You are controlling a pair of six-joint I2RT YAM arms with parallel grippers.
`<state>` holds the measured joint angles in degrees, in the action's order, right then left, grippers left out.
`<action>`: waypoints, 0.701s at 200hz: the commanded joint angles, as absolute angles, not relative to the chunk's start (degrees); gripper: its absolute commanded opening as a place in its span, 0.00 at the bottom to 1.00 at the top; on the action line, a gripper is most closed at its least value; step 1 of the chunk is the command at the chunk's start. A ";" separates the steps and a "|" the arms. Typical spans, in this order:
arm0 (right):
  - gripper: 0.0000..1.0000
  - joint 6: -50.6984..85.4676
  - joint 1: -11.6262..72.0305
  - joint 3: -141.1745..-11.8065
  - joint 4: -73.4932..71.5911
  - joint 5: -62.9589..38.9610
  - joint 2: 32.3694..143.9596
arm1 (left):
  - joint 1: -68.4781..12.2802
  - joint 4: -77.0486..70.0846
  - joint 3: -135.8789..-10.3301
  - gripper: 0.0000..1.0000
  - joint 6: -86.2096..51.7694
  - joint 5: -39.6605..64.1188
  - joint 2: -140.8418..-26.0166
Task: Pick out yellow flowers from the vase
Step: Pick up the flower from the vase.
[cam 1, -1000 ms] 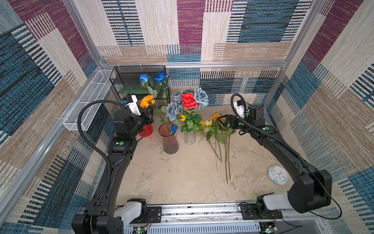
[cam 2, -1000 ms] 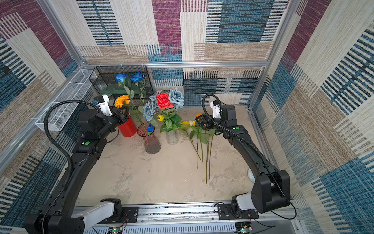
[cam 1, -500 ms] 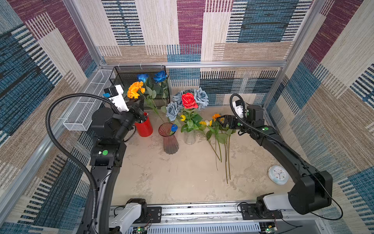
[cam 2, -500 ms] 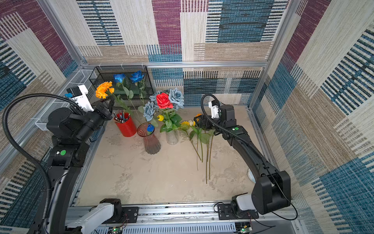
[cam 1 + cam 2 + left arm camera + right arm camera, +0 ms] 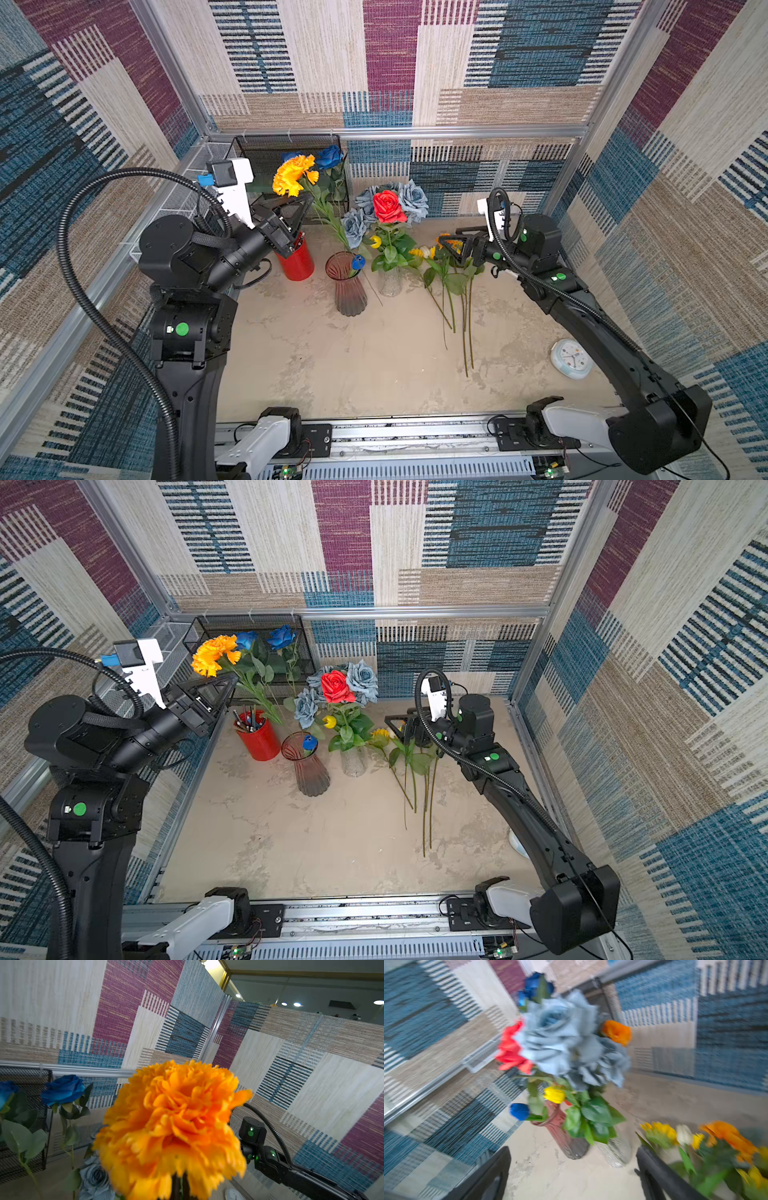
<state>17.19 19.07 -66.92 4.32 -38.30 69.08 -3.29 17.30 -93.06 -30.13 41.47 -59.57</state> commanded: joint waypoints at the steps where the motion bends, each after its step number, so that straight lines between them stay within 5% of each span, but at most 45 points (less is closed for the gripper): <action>1: 0.96 14.33 22.70 -67.52 -3.27 -45.96 66.54 | -3.25 12.23 -90.50 0.00 -34.88 48.95 -59.50; 52: 0.96 9.49 33.99 -73.99 -0.91 -53.66 68.17 | -4.48 -2.25 -84.48 0.00 -44.56 56.75 -60.68; 140: 0.97 8.39 41.86 -84.78 1.62 -54.75 78.93 | -18.05 9.03 -86.66 0.00 -30.51 57.36 -61.57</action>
<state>9.08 41.06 -82.61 1.91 -53.28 77.65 -15.94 5.43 -86.48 -36.75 57.25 -61.39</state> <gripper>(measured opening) 0.985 0.049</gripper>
